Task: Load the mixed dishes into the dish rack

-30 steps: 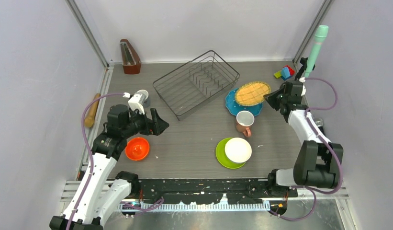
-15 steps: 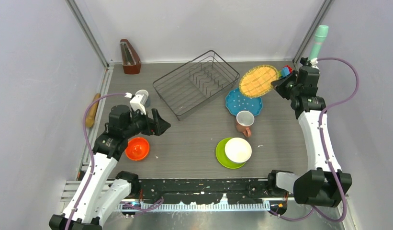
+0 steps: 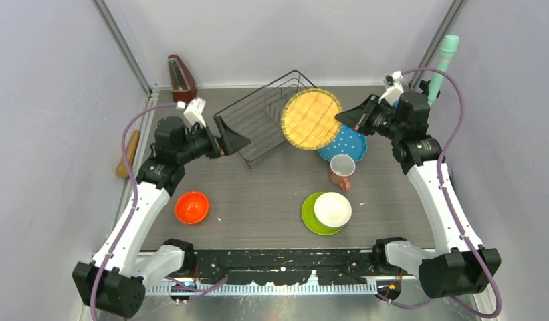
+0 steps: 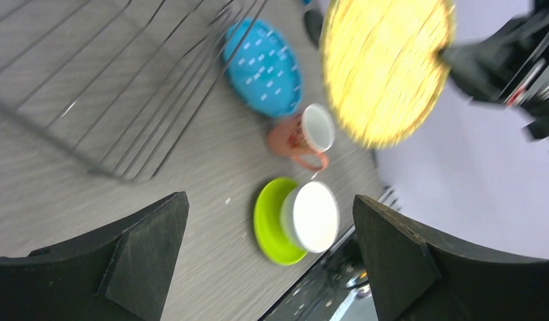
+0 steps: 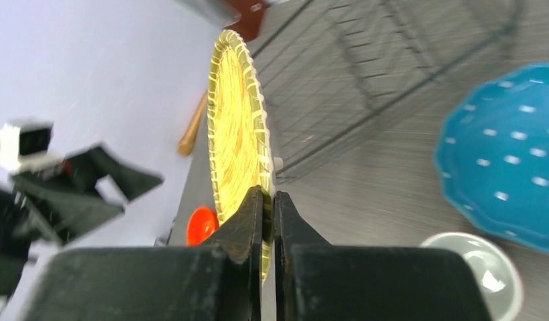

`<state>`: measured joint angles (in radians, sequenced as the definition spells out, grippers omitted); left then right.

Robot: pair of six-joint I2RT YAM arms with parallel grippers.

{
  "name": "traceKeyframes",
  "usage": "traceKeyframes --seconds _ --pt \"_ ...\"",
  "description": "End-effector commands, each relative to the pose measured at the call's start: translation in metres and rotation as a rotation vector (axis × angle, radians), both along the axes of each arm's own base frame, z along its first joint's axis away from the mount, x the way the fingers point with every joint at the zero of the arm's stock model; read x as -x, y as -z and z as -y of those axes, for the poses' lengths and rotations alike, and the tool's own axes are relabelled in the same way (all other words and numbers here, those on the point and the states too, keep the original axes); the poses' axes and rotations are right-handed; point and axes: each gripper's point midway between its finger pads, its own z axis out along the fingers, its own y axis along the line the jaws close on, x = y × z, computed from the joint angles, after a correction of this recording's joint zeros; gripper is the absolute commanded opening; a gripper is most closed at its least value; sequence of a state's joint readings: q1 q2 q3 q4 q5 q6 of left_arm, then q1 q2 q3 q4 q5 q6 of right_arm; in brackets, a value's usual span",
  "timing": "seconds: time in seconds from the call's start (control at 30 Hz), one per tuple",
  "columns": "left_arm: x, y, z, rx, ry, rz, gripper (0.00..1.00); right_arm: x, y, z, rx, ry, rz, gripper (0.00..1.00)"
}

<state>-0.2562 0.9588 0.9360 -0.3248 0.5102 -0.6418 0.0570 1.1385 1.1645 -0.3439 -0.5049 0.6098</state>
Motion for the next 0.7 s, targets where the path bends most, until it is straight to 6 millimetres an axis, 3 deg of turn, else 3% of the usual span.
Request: traceKeyframes --seconds 0.0,0.13,0.27,0.53,0.67 --pt "-0.022 -0.072 0.026 0.185 0.073 0.101 0.99 0.032 -0.055 -0.043 -0.087 -0.224 0.219 0.0" --pt "-0.033 -0.089 0.042 0.275 0.146 0.085 0.93 0.048 -0.06 -0.06 -0.134 -0.295 0.229 0.0" --pt "-0.037 -0.1 0.049 0.341 0.178 0.125 0.75 0.056 -0.061 -0.067 -0.154 -0.325 0.236 0.0" --pt "-0.033 -0.097 0.061 0.329 0.24 0.12 0.59 0.062 -0.057 -0.079 -0.172 -0.373 0.231 0.0" --pt "-0.033 -0.087 0.067 0.293 0.247 0.094 0.57 0.062 -0.059 -0.085 -0.169 -0.382 0.237 0.01"
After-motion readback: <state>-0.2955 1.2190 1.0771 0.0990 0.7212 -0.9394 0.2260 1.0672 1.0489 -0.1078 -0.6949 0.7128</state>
